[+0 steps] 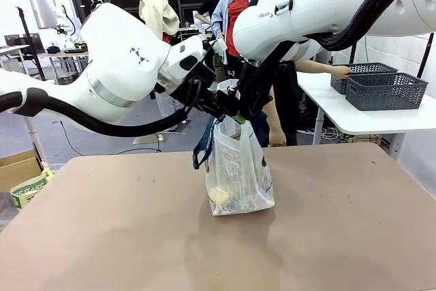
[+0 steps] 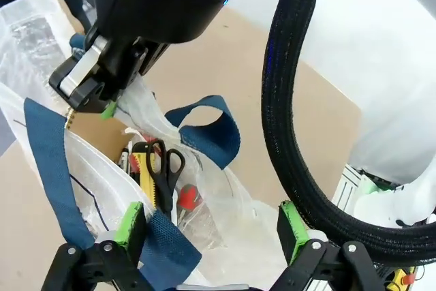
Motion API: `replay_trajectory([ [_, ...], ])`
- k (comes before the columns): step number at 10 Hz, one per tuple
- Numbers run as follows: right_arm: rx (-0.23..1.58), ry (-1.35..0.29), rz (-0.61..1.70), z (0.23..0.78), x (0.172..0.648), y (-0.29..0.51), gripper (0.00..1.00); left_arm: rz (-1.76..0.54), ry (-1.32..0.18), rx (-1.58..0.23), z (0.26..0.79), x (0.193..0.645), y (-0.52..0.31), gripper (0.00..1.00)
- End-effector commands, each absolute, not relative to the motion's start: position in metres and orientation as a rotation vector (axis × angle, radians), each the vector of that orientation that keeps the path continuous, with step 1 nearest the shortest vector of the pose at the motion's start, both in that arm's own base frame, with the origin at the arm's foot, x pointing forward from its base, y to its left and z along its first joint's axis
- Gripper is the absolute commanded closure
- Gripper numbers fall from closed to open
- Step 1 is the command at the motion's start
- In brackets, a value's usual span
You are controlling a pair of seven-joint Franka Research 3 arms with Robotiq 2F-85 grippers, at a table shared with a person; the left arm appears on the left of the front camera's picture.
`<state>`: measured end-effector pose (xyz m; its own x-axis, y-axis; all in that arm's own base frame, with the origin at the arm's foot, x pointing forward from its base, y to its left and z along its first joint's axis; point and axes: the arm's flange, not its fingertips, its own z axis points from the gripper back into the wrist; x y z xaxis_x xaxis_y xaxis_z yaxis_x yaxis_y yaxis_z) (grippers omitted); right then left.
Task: Transfer purchased items from the store into the shopping bag.
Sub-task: Move the Reusable shopping bag to the right side of the table.
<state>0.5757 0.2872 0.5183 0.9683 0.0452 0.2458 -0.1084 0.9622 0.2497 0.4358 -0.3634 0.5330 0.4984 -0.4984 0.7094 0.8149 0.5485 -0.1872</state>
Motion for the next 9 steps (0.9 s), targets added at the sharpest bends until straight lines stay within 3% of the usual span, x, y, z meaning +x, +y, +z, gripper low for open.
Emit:
replay_trajectory([
  [1,0.306,-0.219,0.075,0.518,0.580,0.289,1.00,-0.866,-0.650,-0.582,0.529,0.444,-0.363,0.00],
  [5,0.319,-0.220,0.102,0.514,0.575,0.292,1.00,-0.824,-0.589,-0.455,0.525,0.454,-0.385,0.00],
  [9,0.334,-0.214,0.105,0.510,0.576,0.290,1.00,-0.834,-0.617,-0.453,0.534,0.464,-0.396,0.00],
])
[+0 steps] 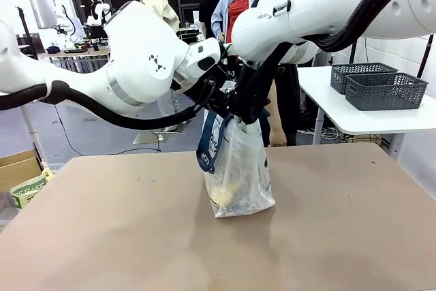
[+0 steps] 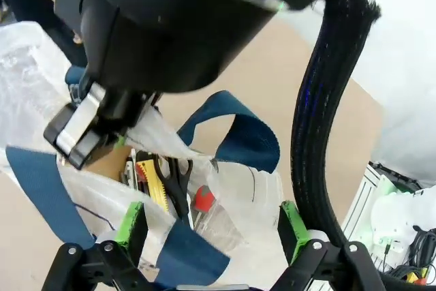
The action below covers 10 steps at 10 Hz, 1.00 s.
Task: Transfer purchased items from the store into the shopping bag.
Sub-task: Move the Reusable shopping bag to the right side of the table.
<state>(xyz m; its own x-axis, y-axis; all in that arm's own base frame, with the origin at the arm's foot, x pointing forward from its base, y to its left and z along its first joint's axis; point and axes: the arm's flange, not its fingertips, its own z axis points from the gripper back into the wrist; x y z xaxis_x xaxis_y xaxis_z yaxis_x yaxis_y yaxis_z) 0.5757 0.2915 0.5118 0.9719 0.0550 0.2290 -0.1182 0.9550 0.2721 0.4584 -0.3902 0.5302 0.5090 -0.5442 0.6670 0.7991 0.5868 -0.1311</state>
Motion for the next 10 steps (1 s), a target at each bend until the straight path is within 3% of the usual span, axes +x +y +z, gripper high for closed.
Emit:
replay_trajectory([
  [1,0.338,-0.217,0.111,0.510,0.576,0.290,1.00,-0.816,-0.643,-0.456,0.538,0.463,-0.392,0.00],
  [5,0.431,-0.169,0.238,0.517,0.570,0.269,1.00,-0.759,-0.657,-0.465,0.534,0.460,-0.367,0.00],
  [10,0.528,-0.040,0.143,0.512,0.571,0.261,1.00,-0.724,-0.702,-0.466,0.535,0.465,-0.357,0.00],
])
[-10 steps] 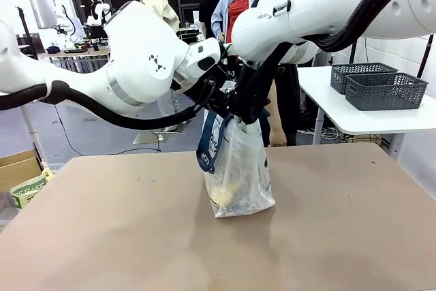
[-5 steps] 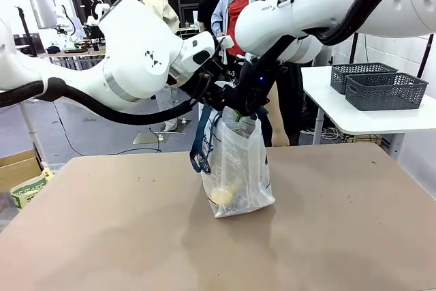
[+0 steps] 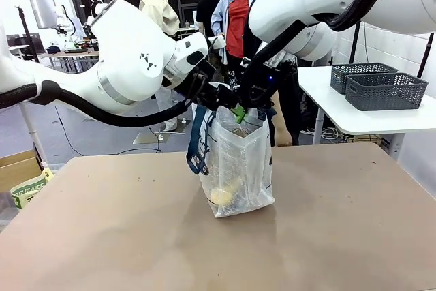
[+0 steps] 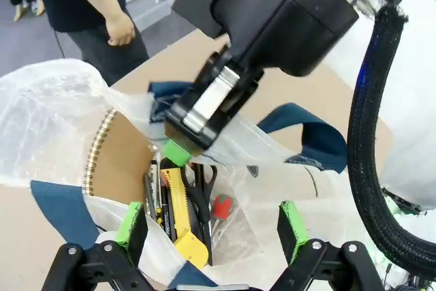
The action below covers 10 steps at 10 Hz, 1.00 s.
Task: Transfer purchased items from the store into the shopping bag.
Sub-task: Move the Reusable shopping bag to the right side of the table.
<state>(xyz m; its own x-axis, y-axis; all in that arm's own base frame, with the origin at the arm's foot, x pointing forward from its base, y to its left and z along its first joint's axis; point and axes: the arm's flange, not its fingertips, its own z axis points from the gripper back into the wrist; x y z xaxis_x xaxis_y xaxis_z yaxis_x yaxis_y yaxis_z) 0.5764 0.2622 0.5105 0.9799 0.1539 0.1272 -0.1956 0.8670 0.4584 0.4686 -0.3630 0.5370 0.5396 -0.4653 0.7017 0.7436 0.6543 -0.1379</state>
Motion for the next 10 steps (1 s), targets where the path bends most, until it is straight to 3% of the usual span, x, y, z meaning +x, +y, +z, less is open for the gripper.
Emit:
replay_trajectory([
  [1,0.546,-0.011,0.118,0.510,0.570,0.263,1.00,-0.726,-0.719,-0.466,0.535,0.465,-0.355,0.00],
  [4,0.412,0.001,0.032,0.511,0.567,0.265,1.00,-0.821,-0.704,-0.431,0.530,0.477,-0.356,0.00],
  [5,0.505,-0.014,0.082,0.506,0.572,0.263,1.00,-0.872,-0.675,-0.345,0.530,0.477,-0.362,0.00],
  [6,0.505,-0.014,0.082,0.506,0.572,0.263,1.00,-0.767,-0.717,-0.443,0.534,0.473,-0.359,0.00],
  [8,0.478,-0.012,0.057,0.506,0.572,0.263,1.00,-0.815,-0.700,-0.410,0.527,0.474,-0.360,0.00],
  [10,0.428,0.039,0.204,0.510,0.568,0.264,1.00,-0.818,-0.714,-0.464,0.528,0.477,-0.352,0.00],
])
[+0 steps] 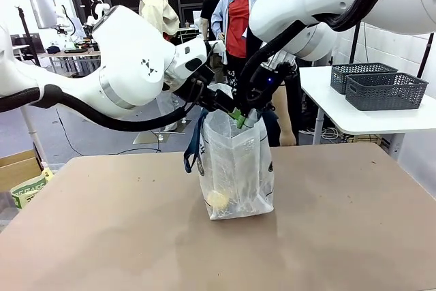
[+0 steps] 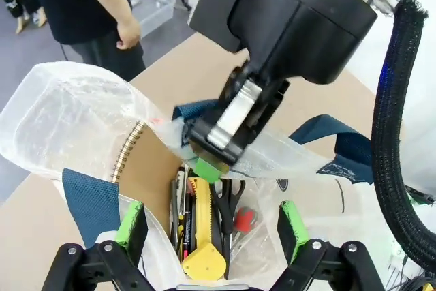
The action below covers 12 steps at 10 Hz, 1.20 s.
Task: Transfer purchased items from the store into the shopping bag.
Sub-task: Move the Reusable shopping bag to the right side of the table.
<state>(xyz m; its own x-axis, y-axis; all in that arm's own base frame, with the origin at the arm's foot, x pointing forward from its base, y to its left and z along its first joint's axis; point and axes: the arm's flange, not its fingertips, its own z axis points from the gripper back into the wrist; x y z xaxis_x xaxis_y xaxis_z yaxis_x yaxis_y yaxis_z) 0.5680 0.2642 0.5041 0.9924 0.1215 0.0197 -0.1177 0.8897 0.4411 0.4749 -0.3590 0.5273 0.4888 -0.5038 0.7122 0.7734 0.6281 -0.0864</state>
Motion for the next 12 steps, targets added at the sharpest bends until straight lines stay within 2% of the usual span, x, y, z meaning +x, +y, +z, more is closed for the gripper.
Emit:
replay_trajectory([
  [1,0.421,0.033,0.225,0.511,0.570,0.262,1.00,-0.812,-0.717,-0.485,0.529,0.477,-0.351,0.00],
  [6,0.431,-0.064,0.093,0.507,0.573,0.269,1.00,-0.758,-0.616,-0.610,0.533,0.478,-0.375,0.00],
  [9,0.443,-0.081,0.066,0.503,0.577,0.270,1.00,-0.778,-0.614,-0.600,0.533,0.481,-0.388,0.00],
  [11,0.447,-0.085,0.057,0.500,0.579,0.269,1.00,-0.790,-0.629,-0.543,0.539,0.480,-0.391,0.00],
  [12,0.453,-0.087,0.059,0.499,0.579,0.267,1.00,-0.780,-0.650,-0.422,0.540,0.477,-0.386,0.00],
])
